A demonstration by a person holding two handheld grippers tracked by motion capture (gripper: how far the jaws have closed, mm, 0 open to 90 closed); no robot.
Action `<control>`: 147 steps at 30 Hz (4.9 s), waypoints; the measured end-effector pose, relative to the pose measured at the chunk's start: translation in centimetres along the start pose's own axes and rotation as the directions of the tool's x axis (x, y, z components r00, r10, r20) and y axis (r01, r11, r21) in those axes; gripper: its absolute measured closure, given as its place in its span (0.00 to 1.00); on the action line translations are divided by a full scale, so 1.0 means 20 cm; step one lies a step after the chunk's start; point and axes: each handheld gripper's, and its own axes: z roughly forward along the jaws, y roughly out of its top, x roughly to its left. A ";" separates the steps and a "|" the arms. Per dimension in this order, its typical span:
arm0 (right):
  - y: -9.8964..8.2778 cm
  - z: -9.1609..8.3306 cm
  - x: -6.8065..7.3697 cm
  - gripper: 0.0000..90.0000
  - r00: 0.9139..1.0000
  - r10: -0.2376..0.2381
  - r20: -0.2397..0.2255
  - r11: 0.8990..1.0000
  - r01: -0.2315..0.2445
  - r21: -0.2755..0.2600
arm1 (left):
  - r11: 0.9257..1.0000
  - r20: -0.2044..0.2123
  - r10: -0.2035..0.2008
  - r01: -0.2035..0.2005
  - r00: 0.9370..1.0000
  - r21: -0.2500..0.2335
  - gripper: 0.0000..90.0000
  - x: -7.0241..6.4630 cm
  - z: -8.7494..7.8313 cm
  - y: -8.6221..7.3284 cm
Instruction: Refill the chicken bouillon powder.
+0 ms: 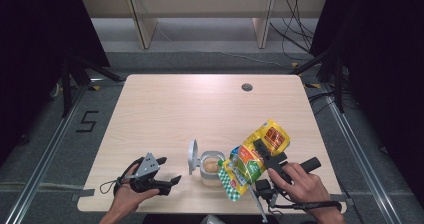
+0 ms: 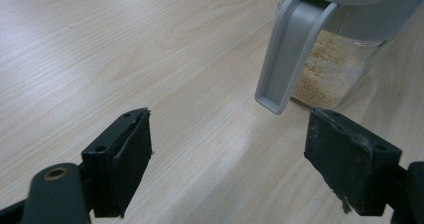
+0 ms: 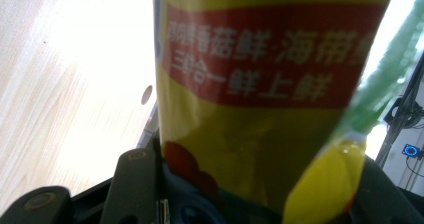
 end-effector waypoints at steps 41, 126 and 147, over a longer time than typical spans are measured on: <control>-0.04 0.04 0.08 0.61 0.973 0.212 -0.089 0.972 -0.219 -0.081 | 1.000 -0.008 0.018 -0.018 1.000 0.004 0.20 0.01 -0.01 0.00; -0.27 0.46 0.35 0.72 0.232 0.866 -0.443 0.215 -0.973 -0.089 | 1.000 -0.009 0.009 -0.009 1.000 0.011 0.21 0.01 0.01 0.00; -0.32 0.50 0.43 0.71 0.029 0.910 -0.413 0.030 -1.000 -0.005 | 1.000 -0.007 -0.027 0.027 1.000 0.001 0.21 0.01 0.01 0.00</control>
